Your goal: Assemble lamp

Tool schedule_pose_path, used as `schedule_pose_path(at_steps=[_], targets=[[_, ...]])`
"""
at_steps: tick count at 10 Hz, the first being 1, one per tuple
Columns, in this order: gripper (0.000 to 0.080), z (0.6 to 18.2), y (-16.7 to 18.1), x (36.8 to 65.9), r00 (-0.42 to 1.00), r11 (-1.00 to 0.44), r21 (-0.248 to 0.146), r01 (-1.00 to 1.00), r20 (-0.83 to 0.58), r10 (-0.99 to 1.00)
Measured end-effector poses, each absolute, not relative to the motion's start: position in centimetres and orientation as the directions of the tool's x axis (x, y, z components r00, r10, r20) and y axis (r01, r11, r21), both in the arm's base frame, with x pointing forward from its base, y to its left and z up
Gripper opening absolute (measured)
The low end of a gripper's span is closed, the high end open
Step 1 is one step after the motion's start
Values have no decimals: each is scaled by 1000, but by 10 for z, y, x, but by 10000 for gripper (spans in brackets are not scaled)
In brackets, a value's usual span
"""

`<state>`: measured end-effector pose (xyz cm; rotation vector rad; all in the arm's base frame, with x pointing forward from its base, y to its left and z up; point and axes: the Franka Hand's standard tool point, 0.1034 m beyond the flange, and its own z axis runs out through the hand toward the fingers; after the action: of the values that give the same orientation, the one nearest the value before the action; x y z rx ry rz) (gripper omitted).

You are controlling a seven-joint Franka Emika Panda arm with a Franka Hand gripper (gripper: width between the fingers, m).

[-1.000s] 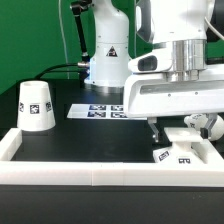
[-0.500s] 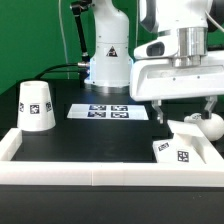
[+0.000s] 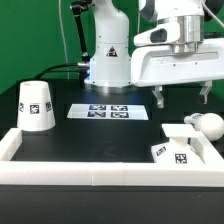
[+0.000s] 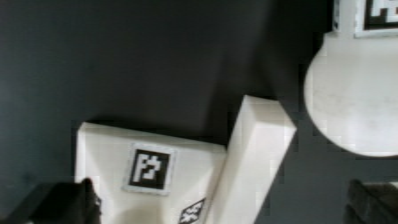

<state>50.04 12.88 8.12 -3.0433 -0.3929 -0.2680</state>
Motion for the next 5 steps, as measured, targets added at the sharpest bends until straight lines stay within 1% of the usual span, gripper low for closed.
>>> schedule_pose_path(at_steps=[2, 3, 4, 5], targets=[[699, 81, 129, 500, 953, -966, -40, 254, 180, 243], [699, 80, 129, 500, 946, -960, -34, 278, 182, 267], [699, 77, 134, 498, 921, -937, -22, 349, 190, 339], [699, 77, 145, 495, 909, -923, -22, 384, 188, 373]])
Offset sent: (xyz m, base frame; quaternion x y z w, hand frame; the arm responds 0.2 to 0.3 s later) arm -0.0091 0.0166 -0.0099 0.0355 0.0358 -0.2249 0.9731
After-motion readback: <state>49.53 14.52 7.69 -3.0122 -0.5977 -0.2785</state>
